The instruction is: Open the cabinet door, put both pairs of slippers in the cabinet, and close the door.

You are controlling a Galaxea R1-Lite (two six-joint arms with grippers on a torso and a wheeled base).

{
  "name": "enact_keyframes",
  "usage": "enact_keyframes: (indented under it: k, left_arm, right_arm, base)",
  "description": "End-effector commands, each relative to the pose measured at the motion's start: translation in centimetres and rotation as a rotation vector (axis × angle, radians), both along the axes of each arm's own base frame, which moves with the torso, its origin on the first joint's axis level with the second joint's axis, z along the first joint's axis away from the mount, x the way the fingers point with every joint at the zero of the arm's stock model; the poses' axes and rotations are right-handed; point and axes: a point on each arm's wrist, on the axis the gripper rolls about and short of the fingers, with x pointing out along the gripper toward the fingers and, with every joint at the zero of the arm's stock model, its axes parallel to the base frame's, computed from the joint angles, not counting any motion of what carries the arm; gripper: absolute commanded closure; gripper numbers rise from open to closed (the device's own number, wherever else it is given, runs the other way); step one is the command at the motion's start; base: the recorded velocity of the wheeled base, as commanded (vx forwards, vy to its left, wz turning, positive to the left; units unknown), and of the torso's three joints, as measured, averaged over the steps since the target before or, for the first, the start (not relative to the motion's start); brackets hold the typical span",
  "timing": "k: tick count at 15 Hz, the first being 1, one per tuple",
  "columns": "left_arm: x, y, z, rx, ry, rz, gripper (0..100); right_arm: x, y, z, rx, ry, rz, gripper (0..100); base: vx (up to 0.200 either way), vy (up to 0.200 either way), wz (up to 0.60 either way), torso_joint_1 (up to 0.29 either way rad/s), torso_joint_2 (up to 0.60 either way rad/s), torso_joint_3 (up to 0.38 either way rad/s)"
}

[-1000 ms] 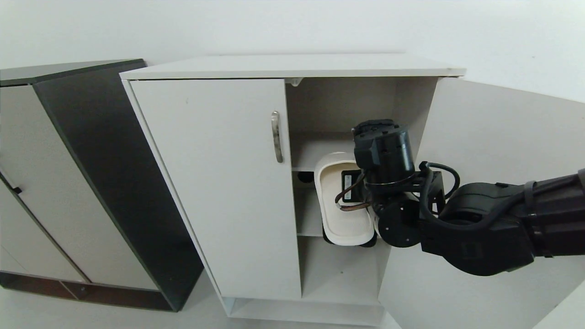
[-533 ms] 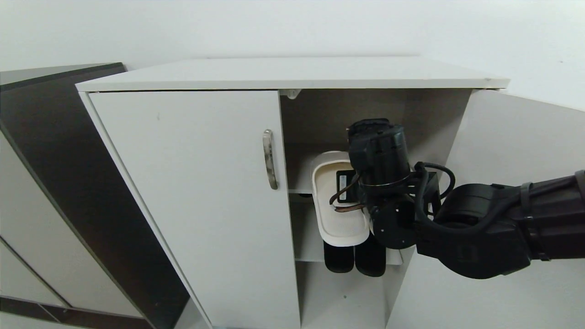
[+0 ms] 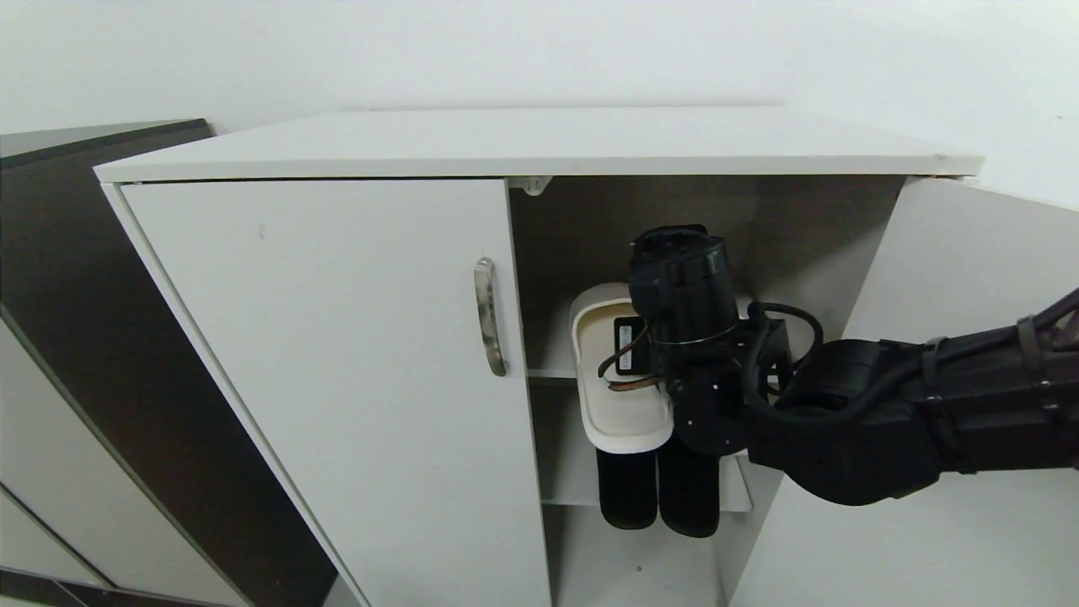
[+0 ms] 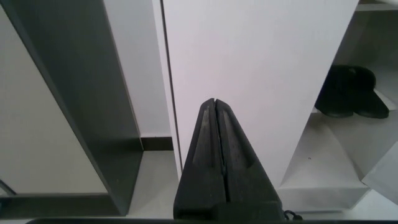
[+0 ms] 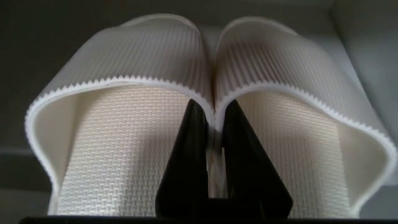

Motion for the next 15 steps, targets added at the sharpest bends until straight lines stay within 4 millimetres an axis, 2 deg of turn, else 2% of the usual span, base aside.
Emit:
enact_keyframes:
  k: [1,10,15]
  left_arm:
    - [0.0,0.0,0.0,0.000,0.001,0.001,100]
    - [0.0,0.0,0.0,0.000,0.001,0.001,100]
    - [0.0,0.0,0.0,0.000,0.001,0.001,100]
  right_arm:
    - [0.8,0.3,-0.5,-0.004,0.004,-0.012,100]
    - [5.8,0.7,0.6,0.012,-0.011,-0.089,100]
    - [7.0,0.9,0.2,0.017,-0.015,-0.105,100]
  base:
    - [0.000,0.000,0.00,0.000,0.00,0.000]
    - [0.000,0.000,0.00,0.000,0.00,0.000]
    - [0.000,0.000,0.00,0.000,0.00,0.000]
